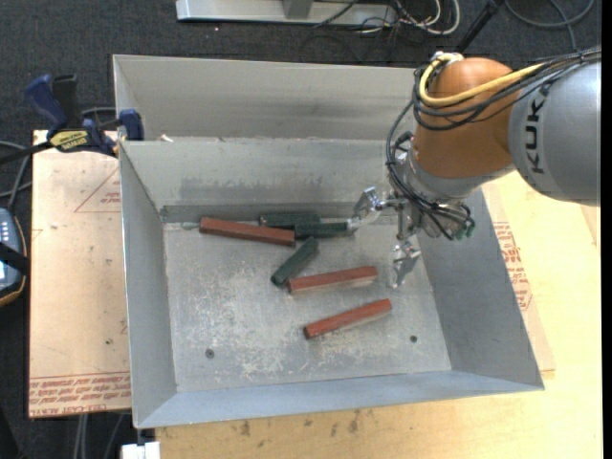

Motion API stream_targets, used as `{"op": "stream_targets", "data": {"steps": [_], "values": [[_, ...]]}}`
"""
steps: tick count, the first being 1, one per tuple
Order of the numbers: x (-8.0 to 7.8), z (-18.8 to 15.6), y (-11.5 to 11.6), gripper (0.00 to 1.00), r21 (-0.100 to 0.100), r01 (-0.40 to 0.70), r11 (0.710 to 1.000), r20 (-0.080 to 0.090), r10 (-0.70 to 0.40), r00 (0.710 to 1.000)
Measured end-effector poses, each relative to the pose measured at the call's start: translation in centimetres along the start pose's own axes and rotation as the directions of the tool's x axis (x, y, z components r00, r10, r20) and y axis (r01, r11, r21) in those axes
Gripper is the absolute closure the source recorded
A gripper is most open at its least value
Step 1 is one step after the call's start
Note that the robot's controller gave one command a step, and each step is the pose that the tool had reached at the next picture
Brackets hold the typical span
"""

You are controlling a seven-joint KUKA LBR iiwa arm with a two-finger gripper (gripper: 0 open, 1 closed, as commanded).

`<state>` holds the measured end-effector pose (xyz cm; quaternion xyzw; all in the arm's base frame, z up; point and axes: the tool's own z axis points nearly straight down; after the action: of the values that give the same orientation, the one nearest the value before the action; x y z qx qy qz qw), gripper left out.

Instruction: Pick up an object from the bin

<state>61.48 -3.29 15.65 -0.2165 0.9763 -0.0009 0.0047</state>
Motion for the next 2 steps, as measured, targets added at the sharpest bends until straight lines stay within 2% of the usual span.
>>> {"op": "stream_targets", "data": {"steps": [1,2], "values": [[-1.41,7.34,4.15,1.0,-0.004,0.079,0.997,-0.002,-0.079,0.997],[-1.41,7.34,4.15,1.0,-0.004,0.079,0.997,-0.002,-0.079,0.997]]}}
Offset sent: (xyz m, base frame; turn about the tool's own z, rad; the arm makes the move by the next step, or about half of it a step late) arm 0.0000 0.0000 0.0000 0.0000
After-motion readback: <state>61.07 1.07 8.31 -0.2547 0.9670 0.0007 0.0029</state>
